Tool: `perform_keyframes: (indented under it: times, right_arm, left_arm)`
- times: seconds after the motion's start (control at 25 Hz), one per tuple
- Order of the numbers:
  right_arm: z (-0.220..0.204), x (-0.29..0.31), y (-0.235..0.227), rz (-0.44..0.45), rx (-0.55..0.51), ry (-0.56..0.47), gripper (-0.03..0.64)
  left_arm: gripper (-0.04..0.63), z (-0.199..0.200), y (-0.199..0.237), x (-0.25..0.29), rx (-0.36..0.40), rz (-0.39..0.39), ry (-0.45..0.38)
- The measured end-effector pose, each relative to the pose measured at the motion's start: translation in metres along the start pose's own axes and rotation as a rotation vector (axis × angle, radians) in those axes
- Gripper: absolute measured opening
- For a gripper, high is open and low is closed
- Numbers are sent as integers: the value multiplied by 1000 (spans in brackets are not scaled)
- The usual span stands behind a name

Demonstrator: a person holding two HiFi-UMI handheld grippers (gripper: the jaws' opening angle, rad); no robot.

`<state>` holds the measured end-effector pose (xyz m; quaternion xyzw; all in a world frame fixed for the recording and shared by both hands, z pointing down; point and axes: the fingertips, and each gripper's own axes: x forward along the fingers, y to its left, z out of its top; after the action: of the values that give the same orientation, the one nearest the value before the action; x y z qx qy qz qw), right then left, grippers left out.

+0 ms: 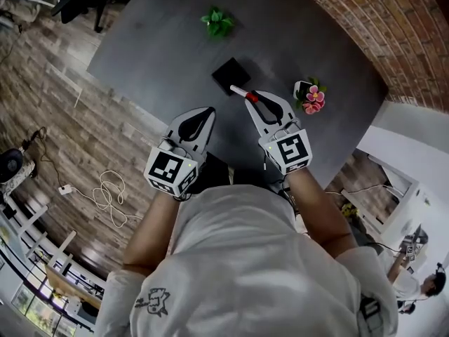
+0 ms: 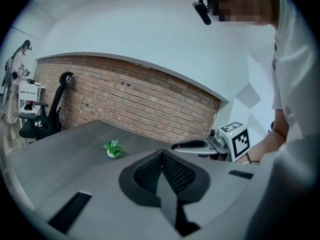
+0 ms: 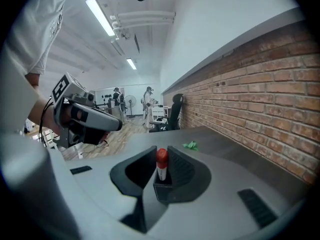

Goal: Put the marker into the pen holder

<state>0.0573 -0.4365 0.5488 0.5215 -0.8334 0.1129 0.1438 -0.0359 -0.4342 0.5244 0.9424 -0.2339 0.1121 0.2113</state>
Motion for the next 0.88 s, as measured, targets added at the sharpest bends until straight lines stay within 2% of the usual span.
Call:
perform_keyframes:
  times: [0.36, 0.56, 0.88]
  right_arm:
    - [-22, 18, -9, -34, 22, 61, 74]
    - [-27, 16, -10, -54, 20, 80, 156]
    - [-16, -6, -6, -45, 13, 51, 161]
  left_arm:
    - [11, -3, 8, 2, -6, 8, -7]
    - [11, 1, 10, -1, -2, 19, -16]
    - [11, 7, -4, -7, 17, 32, -34]
